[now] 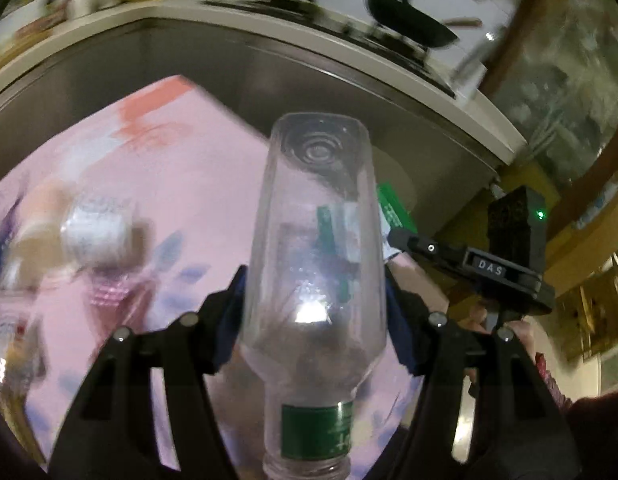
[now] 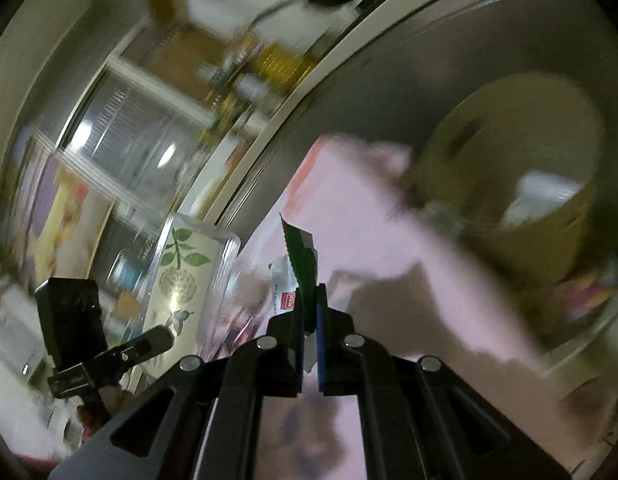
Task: Collect trash
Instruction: 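Carry bottle and packet over the beige bin and open both tools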
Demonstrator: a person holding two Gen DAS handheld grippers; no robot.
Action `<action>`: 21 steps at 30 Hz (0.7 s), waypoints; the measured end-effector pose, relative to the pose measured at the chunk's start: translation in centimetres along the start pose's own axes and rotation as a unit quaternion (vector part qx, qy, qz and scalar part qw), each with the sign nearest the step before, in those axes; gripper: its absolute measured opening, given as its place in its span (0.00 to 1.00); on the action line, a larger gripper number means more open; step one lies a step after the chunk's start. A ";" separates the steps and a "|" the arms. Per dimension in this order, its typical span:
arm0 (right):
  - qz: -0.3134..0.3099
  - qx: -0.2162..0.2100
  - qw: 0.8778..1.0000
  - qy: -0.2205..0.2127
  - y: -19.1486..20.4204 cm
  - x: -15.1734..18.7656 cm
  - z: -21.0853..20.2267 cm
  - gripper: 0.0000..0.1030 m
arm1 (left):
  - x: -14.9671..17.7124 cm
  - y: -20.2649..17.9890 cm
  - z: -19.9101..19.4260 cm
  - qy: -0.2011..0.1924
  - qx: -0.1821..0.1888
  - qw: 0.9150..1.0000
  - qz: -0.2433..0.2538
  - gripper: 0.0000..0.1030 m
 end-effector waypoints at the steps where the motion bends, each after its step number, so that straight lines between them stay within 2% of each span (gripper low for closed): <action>1: 0.009 0.014 1.000 -0.016 -1.4 -1.3 -0.6 0.02 | -1.3 -0.9 1.8 0.009 0.012 1.000 0.004 0.59; 6: 0.043 0.067 0.994 -0.068 -7.2 -6.2 -2.0 0.02 | -6.4 -3.5 10.2 0.060 0.064 0.996 -0.010 0.59; 9: 0.048 0.089 0.992 -0.080 -9.5 -7.8 -1.7 0.02 | -8.5 -4.5 15.3 0.087 0.070 0.994 -0.007 0.59; 13: 0.049 0.108 0.990 -0.080 -11.3 -8.9 -0.5 0.02 | -8.8 -4.7 20.0 0.120 0.059 0.991 -0.008 0.60; 16: 0.049 0.116 0.989 -0.078 -12.4 -9.3 0.6 0.03 | -8.4 -3.9 22.2 0.142 0.045 0.989 -0.015 0.60; 18: 0.052 0.121 0.988 -0.075 -13.0 -9.3 1.1 0.06 | -8.4 -3.2 23.2 0.151 0.037 0.987 -0.028 0.62; 19: 0.054 0.125 0.988 -0.074 -13.3 -9.3 1.3 0.12 | -8.5 -3.0 23.8 0.156 0.032 0.987 -0.035 0.62; 21: 0.058 0.127 0.988 -0.074 -13.5 -9.2 1.7 0.29 | -9.0 -2.7 24.1 0.154 0.026 0.987 -0.043 0.66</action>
Point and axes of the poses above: each gripper's, at about its wrist camera, not at the fingertips, and z roughly the way its jaws point, y to its left, x to its underside, the point moved 10 cm from there along z, roughly the way its jaws point, and after that the axes turned 8 degrees about x, right-handed, at the moved point
